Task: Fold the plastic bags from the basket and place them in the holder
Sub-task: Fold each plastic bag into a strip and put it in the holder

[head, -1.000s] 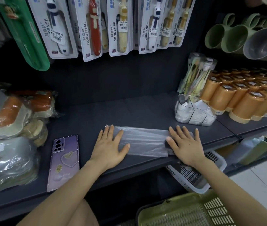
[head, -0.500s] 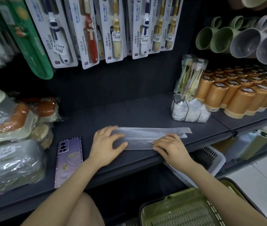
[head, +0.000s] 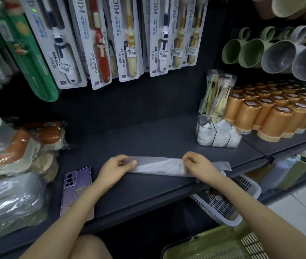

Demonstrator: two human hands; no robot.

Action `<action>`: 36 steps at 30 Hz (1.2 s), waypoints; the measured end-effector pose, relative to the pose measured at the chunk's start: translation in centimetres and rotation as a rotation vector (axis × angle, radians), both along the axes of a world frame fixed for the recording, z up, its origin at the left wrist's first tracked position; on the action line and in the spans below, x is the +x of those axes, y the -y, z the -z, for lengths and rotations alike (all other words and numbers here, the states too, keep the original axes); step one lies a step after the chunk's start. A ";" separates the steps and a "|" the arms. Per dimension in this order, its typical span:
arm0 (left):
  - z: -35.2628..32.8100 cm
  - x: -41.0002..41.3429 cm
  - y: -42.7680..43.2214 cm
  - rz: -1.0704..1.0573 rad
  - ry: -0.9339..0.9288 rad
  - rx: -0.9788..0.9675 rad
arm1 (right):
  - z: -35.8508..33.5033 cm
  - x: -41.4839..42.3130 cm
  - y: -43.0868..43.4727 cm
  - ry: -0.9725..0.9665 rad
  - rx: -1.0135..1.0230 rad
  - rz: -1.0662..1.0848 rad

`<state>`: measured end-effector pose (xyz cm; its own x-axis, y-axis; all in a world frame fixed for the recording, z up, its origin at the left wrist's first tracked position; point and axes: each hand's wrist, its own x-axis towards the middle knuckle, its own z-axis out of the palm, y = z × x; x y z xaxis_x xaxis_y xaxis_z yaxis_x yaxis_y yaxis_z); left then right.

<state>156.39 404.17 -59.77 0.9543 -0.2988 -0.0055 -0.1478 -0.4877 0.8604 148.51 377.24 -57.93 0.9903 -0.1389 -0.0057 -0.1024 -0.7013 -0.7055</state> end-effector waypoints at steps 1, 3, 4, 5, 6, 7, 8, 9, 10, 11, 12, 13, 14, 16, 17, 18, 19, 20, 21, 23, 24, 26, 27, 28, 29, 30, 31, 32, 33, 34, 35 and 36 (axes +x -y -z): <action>0.1 0.3 0.2 -0.042 0.013 0.030 | -0.2 0.4 -0.1 -0.022 -0.002 0.002; 0.3 0.6 0.7 -0.104 0.067 0.138 | -0.5 1.0 -0.2 -0.044 -0.040 -0.008; 0.3 0.6 0.9 -0.122 0.091 0.184 | -0.6 1.2 -0.4 -0.052 -0.048 -0.005; 0.3 0.7 1.2 -0.130 0.108 0.221 | -0.7 1.4 -0.5 -0.067 -0.035 0.002; 0.4 0.8 1.3 -0.133 0.120 0.255 | -0.7 1.5 -0.5 -0.081 -0.009 0.016; 0.5 1.0 1.5 -0.137 0.128 0.281 | -0.5 1.5 -0.5 -0.086 0.008 0.034; 0.6 1.1 1.6 -0.141 0.139 0.303 | -0.3 1.6 -0.5 -0.085 -0.009 0.048; 0.6 1.2 1.8 -0.147 0.150 0.324 | -0.1 1.6 -0.4 -0.075 -0.044 0.058; 0.6 1.3 1.8 -0.157 0.157 0.342 | 0.1 1.6 -0.5 -0.061 -0.082 0.068; 0.6 1.3 1.9 -0.167 0.162 0.358 | 0.3 1.6 -0.5 -0.050 -0.117 0.081; 0.6 1.3 2.0 -0.176 0.162 0.373 | 0.3 1.5 -0.6 -0.037 -0.142 0.094; 0.5 1.2 2.1 -0.190 0.162 0.387 | 0.3 1.6 -0.7 -0.026 -0.154 0.103; 0.4 1.0 2.3 -0.218 0.180 0.399 | 0.4 1.6 -0.7 -0.022 -0.163 0.107; 0.2 0.4 2.5 -0.306 0.341 0.459 | 0.2 1.7 -0.8 -0.029 -0.172 0.111; 0.3 0.1 2.7 -0.313 0.457 0.535 | 0.2 1.8 -0.9 -0.035 -0.180 0.114; 0.4 -0.4 3.0 -0.294 0.571 0.608 | 0.2 1.9 -0.9 -0.038 -0.190 0.115; 0.5 -0.8 3.5 -0.262 0.677 0.625 | 0.2 1.9 -0.9 -0.039 -0.200 0.119; 0.6 -1.1 4.1 -0.197 0.753 0.608 | 0.2 1.8 -1.0 -0.037 -0.212 0.120; 0.8 -1.5 4.7 -0.104 0.784 0.586 | 0.1 1.8 -1.0 -0.029 -0.223 0.118; 0.7 -2.2 5.8 0.057 0.651 0.564 | 0.1 1.8 -1.1 -0.024 -0.224 0.123; 0.8 -2.4 6.2 0.100 0.523 0.591 | 0.2 1.7 -1.1 -0.027 -0.221 0.127; 1.3 -2.5 6.3 0.121 0.343 0.689 | 0.4 1.8 -1.1 -0.024 -0.217 0.124; 1.5 -2.5 6.4 0.126 0.309 0.741 | 0.5 1.8 -1.1 -0.022 -0.220 0.123; 1.7 -2.5 6.4 0.136 0.295 0.782 | 0.5 1.7 -1.0 -0.030 -0.221 0.111; 1.9 -2.4 6.5 0.144 0.282 0.800 | 0.5 1.9 -0.8 -0.043 -0.215 0.092; 1.8 -2.4 6.6 0.149 0.266 0.805 | 0.4 1.9 -0.7 -0.053 -0.207 0.084; 1.9 -2.4 6.6 0.151 0.254 0.805 | 0.2 1.9 -0.8 -0.047 -0.211 0.091; 1.9 -2.4 6.6 0.151 0.251 0.807 | 0.0 1.8 -0.8 0.036 -0.278 0.107; 2.0 -2.4 6.6 0.152 0.253 0.805 | 0.0 1.8 -0.8 0.203 -0.432 0.127; 2.0 -2.5 6.6 0.155 0.251 0.801 | 0.1 1.8 -0.9 0.350 -0.583 0.137; 2.0 -2.5 6.6 0.157 0.245 0.799 | 0.4 1.7 -1.4 0.451 -0.689 0.123; 2.0 -2.5 6.6 0.157 0.242 0.801 | 0.6 1.5 -2.1 0.486 -0.753 0.077</action>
<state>153.86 397.54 -61.77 0.9044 -0.4206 -0.0724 -0.3999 -0.8944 0.2001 150.03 379.33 -58.52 0.8476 -0.0030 0.5306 0.0214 -0.9990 -0.0398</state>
